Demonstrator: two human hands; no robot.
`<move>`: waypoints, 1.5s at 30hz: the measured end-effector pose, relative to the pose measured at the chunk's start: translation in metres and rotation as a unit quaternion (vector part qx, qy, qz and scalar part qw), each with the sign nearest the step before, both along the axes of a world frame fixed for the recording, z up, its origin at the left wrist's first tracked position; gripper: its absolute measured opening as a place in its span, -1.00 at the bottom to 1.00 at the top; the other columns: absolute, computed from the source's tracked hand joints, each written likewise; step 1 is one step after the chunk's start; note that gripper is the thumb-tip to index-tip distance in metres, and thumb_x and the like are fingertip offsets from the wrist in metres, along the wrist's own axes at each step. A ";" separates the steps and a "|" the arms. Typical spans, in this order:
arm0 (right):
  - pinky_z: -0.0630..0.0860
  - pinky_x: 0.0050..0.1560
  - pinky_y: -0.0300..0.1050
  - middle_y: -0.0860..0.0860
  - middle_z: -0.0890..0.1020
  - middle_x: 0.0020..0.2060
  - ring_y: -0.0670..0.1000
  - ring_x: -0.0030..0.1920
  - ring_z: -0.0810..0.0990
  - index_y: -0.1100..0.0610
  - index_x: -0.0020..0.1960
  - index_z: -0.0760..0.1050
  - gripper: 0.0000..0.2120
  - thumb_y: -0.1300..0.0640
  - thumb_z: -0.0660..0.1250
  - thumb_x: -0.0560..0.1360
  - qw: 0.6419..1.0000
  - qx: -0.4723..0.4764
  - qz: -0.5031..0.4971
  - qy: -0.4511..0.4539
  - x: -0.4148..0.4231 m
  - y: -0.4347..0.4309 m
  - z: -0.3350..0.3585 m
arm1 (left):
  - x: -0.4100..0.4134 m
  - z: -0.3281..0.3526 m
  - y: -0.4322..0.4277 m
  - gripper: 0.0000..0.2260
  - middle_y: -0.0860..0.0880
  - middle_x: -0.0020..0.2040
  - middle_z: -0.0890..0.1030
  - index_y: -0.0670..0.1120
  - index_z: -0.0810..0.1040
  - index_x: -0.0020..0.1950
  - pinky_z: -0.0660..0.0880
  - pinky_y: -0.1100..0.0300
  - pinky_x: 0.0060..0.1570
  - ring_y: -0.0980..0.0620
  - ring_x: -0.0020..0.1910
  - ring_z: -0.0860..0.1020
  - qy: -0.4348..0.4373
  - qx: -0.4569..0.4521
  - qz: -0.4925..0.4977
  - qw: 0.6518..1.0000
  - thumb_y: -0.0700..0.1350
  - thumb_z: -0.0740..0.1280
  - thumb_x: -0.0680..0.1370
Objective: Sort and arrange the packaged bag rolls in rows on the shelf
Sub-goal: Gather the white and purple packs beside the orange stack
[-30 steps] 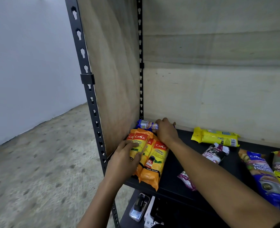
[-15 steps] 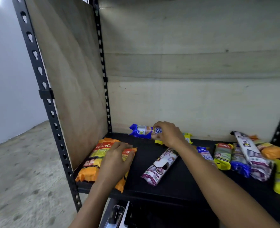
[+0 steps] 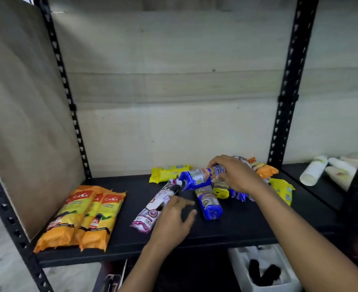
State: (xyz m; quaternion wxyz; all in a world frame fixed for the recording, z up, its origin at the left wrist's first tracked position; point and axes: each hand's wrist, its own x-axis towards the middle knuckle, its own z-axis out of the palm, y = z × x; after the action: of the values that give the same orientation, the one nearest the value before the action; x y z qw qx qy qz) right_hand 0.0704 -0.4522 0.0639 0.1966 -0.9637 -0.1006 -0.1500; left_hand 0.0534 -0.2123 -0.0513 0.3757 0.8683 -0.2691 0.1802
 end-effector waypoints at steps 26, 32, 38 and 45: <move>0.49 0.19 -0.07 -0.17 0.54 0.22 -0.12 0.19 0.48 -0.25 0.21 0.53 -0.62 0.23 0.29 0.60 0.991 0.035 0.001 0.127 -0.053 -0.091 -0.072 | 0.001 -0.029 -0.032 -0.75 0.20 0.15 0.43 0.11 0.48 0.23 0.45 0.21 0.06 0.22 0.11 0.47 0.028 0.068 0.026 0.997 0.09 0.28 0.56; 0.36 0.01 -0.37 -0.27 0.44 0.32 -0.37 -0.02 0.44 -0.23 0.30 0.53 -0.61 0.18 0.30 0.59 0.991 0.084 0.006 0.105 -0.057 -0.096 -0.070 | 0.003 -0.021 -0.042 -0.78 0.17 0.14 0.49 0.08 0.50 0.23 0.44 0.21 0.08 0.19 0.11 0.50 0.053 -0.020 0.052 0.997 -0.05 0.26 0.58; 0.41 -0.09 -0.16 -0.13 0.53 0.10 -0.11 -0.01 0.49 -0.11 0.17 0.59 -0.81 -0.01 0.28 0.60 0.991 0.033 -0.118 -0.053 -0.045 -0.108 -0.054 | 0.001 0.007 -0.076 -0.83 0.17 0.09 0.49 0.07 0.52 0.17 0.41 0.28 0.01 0.24 0.06 0.48 0.007 -0.060 0.020 0.998 0.01 0.23 0.61; 0.44 0.07 -0.02 -0.02 0.51 0.07 0.10 0.19 0.39 -0.03 0.24 0.54 -0.73 0.00 0.28 0.57 0.974 -0.010 -0.205 -0.095 -0.016 -0.132 -0.047 | 0.000 0.027 -0.128 -0.76 0.16 0.12 0.48 0.11 0.55 0.15 0.47 0.15 0.03 0.19 0.11 0.46 -0.018 0.032 -0.037 0.999 0.15 0.24 0.56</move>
State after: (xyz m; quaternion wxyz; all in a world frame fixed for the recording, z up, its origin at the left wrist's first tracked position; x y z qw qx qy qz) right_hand 0.0540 -0.5844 0.0167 0.1418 -0.9470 0.0793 -0.2771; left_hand 0.0530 -0.3406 -0.0240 0.3496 0.8658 -0.3136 0.1729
